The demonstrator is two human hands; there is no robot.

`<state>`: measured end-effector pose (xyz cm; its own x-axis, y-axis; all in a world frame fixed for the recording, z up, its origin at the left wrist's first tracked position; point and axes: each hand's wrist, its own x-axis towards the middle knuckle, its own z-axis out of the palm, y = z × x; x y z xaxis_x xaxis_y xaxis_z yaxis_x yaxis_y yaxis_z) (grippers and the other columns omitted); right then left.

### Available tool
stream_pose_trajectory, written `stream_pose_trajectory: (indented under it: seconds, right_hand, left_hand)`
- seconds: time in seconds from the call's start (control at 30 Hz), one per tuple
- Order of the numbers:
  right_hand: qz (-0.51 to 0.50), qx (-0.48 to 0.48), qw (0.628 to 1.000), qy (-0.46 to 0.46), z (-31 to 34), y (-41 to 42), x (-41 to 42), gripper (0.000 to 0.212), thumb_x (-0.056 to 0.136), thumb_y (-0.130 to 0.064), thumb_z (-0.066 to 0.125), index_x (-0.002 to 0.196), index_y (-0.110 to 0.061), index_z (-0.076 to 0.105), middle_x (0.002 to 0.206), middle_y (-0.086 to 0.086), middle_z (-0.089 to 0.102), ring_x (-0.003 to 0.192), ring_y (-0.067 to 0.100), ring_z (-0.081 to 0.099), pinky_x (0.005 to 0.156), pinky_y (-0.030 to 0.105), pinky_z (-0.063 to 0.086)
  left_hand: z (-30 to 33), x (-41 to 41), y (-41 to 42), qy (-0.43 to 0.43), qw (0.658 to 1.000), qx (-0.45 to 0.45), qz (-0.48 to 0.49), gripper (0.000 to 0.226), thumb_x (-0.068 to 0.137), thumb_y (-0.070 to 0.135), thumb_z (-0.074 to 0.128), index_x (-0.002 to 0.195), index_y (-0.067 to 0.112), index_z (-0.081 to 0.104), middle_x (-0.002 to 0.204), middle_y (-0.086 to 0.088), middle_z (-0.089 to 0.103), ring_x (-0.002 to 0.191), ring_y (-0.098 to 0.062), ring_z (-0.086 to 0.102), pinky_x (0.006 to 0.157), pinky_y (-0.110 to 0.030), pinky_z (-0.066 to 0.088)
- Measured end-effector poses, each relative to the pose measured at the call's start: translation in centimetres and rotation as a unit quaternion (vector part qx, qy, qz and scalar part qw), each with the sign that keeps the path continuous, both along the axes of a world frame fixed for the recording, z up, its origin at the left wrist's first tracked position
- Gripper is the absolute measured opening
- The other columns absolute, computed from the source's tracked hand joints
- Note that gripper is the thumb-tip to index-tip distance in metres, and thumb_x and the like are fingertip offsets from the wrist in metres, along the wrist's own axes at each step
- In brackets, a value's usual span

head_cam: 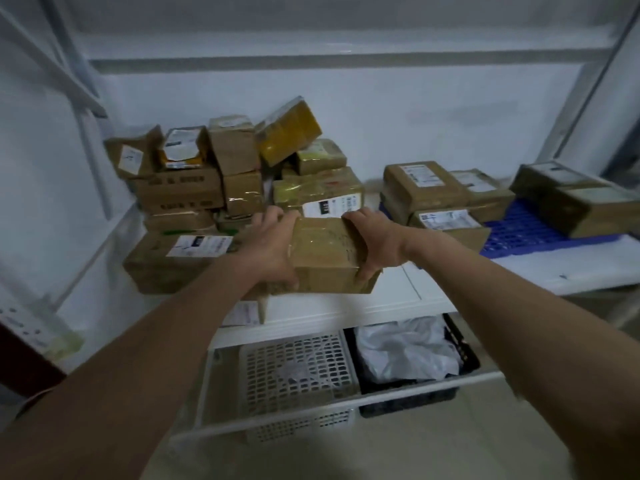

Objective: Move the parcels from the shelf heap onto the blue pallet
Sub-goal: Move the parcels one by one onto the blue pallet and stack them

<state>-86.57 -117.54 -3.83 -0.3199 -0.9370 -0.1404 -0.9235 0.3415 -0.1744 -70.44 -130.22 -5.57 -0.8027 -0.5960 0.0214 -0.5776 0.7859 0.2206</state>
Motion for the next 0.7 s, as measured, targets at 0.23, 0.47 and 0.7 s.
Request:
stream_pose_trajectory:
  seconds: [0.23, 0.47, 0.7]
  right_hand:
    - [-0.062, 0.040, 0.997, -0.004, -1.7, 10.4, -11.2, 0.118, 0.058, -0.031, 0.090, 0.149, -0.018, 0.016, 0.142, 0.007, 0.029, 0.134, 0.028, 0.027, 0.110, 0.047, 0.033]
    - [-0.082, 0.053, 0.995, -0.004, -2.6, 18.5, -21.2, 0.121, 0.060, -0.029, 0.090, 0.150, -0.017, 0.010, 0.147, 0.008, 0.023, 0.136, 0.030, 0.022, 0.112, 0.043, 0.026]
    - [-0.076, 0.041, 0.996, -0.005, -3.3, 24.9, -28.7, 0.117, 0.059, -0.025, 0.090, 0.148, -0.018, 0.016, 0.142, 0.007, 0.029, 0.131, 0.028, 0.026, 0.109, 0.041, 0.028]
  left_hand:
    - [-2.4, -12.3, 9.2, -0.006, 0.998, 0.026, -0.053, 0.118, 0.049, 0.031, 0.092, 0.144, 0.026, 0.023, 0.135, 0.000, 0.026, 0.129, -0.025, 0.022, 0.103, -0.045, 0.038]
    - [-3.5, -23.1, 17.1, -0.004, 0.997, 0.016, -0.070, 0.121, 0.050, 0.035, 0.092, 0.147, 0.025, 0.021, 0.140, -0.001, 0.027, 0.129, -0.025, 0.025, 0.103, -0.038, 0.036]
    - [-4.5, -30.7, 23.3, -0.016, 0.997, -0.016, -0.075, 0.120, 0.051, 0.041, 0.090, 0.147, 0.022, 0.020, 0.139, -0.004, 0.029, 0.128, -0.027, 0.027, 0.106, -0.040, 0.035]
